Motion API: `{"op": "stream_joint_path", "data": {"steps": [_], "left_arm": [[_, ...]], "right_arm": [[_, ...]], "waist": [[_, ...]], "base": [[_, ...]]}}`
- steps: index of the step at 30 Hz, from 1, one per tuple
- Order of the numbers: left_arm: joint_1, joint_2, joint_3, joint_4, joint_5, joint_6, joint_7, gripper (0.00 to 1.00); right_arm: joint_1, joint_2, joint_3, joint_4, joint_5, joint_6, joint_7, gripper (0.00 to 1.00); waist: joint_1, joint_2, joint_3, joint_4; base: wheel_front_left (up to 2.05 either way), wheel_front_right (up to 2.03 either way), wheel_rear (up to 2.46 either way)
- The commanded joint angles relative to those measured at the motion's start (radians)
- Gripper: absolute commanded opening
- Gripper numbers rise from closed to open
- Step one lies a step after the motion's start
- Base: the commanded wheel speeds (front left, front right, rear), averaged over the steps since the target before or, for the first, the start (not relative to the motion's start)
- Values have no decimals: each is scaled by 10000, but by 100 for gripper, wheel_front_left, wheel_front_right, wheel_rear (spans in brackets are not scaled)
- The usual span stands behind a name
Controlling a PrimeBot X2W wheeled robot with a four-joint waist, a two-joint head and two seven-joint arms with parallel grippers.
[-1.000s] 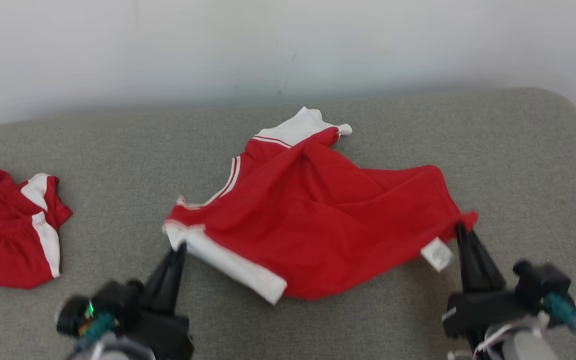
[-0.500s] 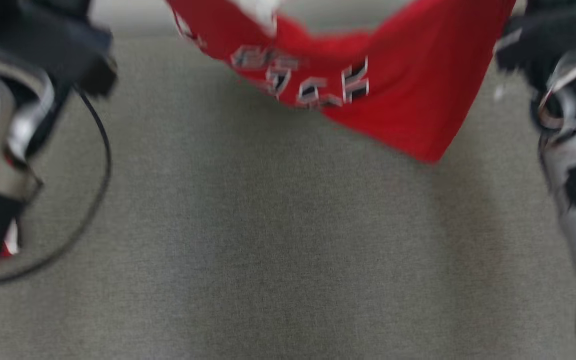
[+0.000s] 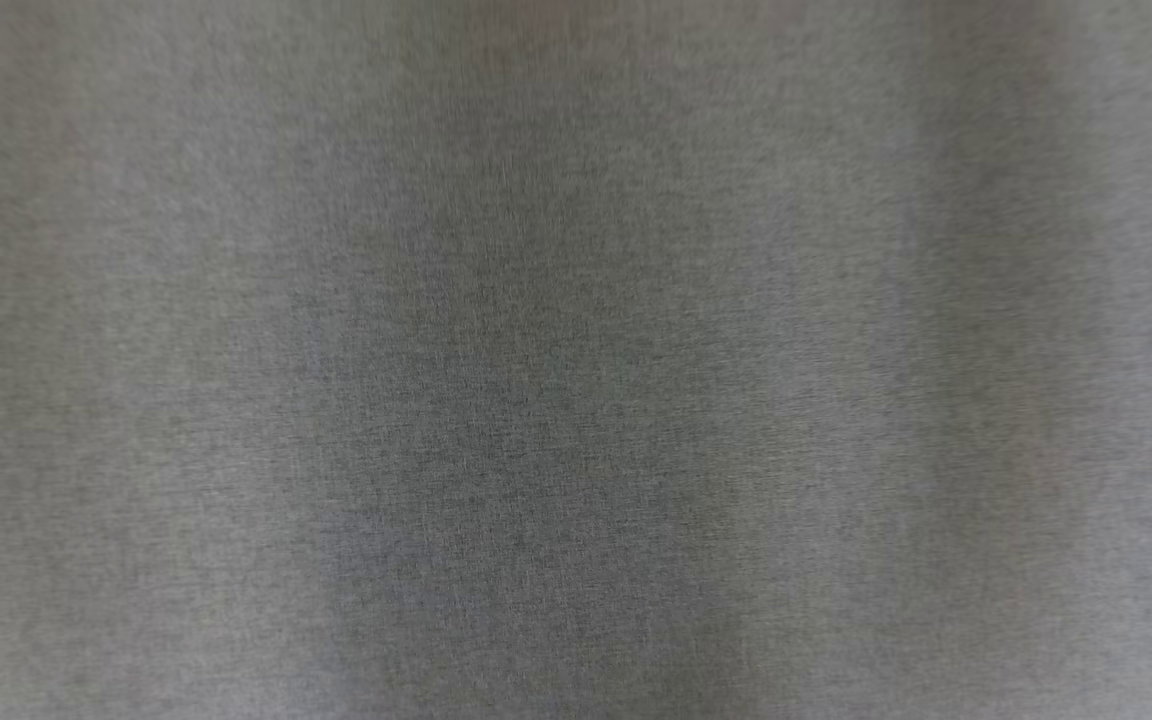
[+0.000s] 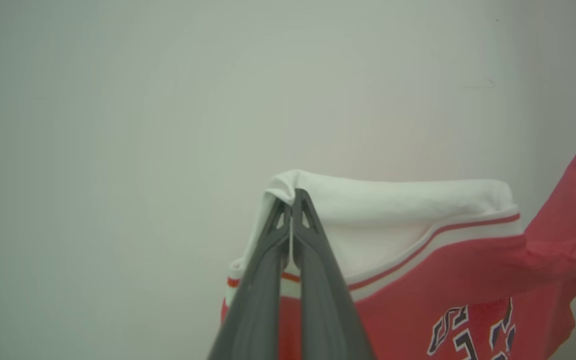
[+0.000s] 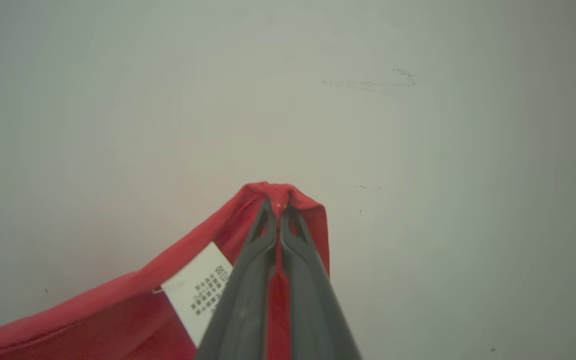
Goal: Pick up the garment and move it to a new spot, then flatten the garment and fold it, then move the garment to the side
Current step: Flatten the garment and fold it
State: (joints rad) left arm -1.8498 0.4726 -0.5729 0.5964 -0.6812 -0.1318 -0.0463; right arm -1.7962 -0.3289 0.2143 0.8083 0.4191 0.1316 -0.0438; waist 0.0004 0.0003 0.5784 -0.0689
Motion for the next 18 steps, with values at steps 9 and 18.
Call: {"op": "stream_joint_path", "data": {"steps": [9,18], "left_arm": [[-1867,-96,-691,1691,-284,24,-660,0],[-2491,-179,-1298,2481,-892,24,-1178,0]], "right_arm": [[-1750,-124,420,1493,-393,-19,-303,0],[-2465,25,670,2448,-584,-19,-859,0]], "waist": [[-4,-3,1140,140],[-4,-3,1320,218]], "base": [[0,0,0],[0,0,0]]}}
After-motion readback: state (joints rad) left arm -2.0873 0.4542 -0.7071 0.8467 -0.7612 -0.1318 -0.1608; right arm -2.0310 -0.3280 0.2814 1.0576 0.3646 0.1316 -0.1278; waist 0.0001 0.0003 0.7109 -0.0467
